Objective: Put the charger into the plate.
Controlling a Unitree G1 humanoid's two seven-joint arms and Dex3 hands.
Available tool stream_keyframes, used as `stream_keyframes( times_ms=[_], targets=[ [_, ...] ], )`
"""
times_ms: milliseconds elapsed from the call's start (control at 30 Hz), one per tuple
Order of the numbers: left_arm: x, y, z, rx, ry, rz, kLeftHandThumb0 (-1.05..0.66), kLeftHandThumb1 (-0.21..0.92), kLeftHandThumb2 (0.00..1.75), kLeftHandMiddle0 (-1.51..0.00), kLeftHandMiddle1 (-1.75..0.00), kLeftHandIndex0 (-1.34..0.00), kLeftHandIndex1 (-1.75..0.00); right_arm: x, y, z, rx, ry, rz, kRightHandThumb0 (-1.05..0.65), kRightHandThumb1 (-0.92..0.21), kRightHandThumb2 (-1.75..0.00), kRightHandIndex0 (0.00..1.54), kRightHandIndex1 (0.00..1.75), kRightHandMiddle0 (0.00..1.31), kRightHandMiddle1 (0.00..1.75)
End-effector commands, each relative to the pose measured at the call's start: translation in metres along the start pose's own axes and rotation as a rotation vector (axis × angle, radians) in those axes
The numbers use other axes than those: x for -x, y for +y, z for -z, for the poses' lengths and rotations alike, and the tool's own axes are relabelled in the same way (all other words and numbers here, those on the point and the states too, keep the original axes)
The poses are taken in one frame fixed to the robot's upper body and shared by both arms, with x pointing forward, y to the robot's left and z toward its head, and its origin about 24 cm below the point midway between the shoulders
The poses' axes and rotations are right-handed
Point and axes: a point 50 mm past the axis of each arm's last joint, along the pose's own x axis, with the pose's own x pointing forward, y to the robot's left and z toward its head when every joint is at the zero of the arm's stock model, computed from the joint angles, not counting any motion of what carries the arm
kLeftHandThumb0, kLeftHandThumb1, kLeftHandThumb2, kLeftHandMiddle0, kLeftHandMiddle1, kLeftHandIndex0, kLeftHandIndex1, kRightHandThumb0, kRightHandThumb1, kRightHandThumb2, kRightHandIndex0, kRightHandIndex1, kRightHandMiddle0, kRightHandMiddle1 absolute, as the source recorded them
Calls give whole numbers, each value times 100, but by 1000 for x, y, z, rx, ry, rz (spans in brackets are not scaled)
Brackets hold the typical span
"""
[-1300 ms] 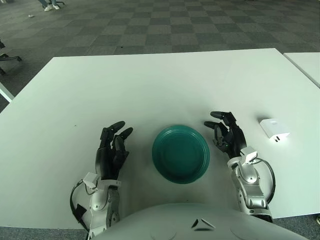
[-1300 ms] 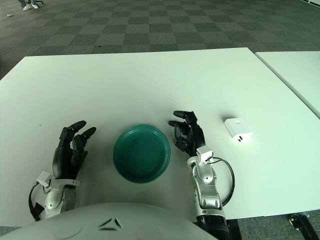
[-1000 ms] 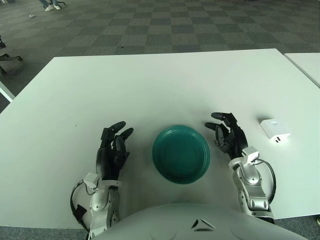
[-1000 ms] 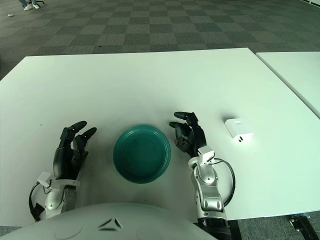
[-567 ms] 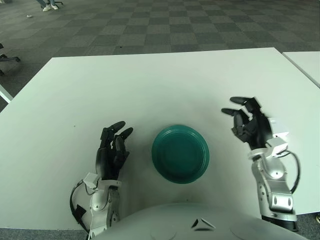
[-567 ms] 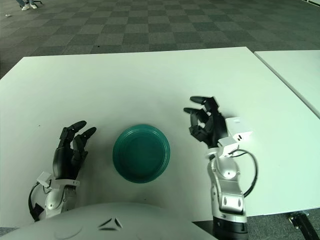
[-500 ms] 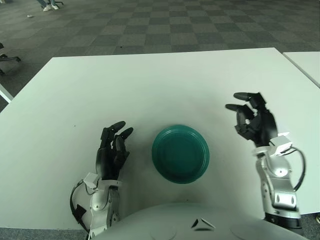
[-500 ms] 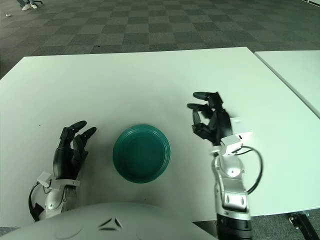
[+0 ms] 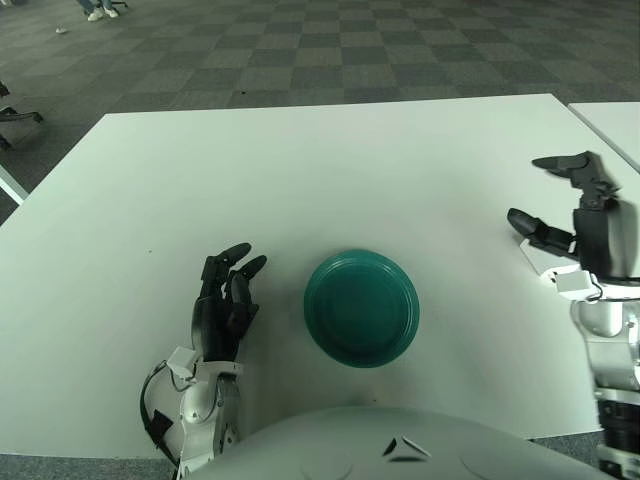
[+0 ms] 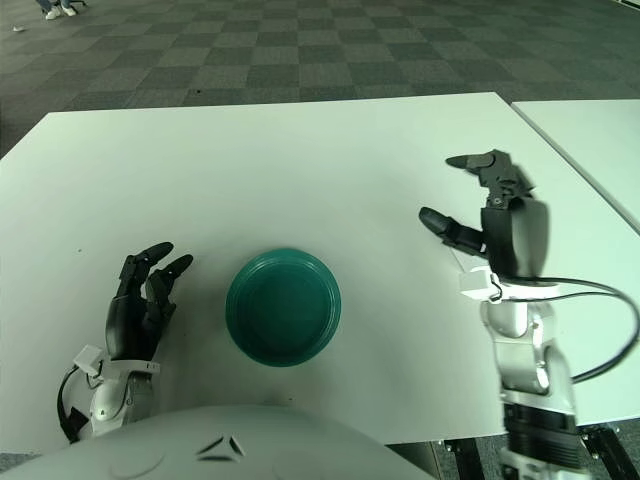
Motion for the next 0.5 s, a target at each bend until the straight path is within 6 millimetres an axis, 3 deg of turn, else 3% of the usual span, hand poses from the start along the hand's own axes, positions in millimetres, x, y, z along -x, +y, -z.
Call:
stream_keyframes(
  times_ms=[0, 267, 467],
  targets=[
    [6, 3, 9, -1, 65, -2, -84, 92, 71, -32, -99, -17, -121, 2, -2, 2, 55, -15, -44, -63, -92, -60, 47, 79, 11, 116],
    [6, 6, 7, -10, 62, 4, -84, 92, 72, -31, -99, -18, -122, 2, -5, 2, 70, 0, -156, -68, -92, -54, 40, 66, 10, 107],
    [6, 10, 6, -13, 64, 6, -85, 92, 73, -32, -100, -17, -122, 17, -11, 26, 137, 101, -362, -77, -92, -51, 34, 48, 3, 102]
  ],
)
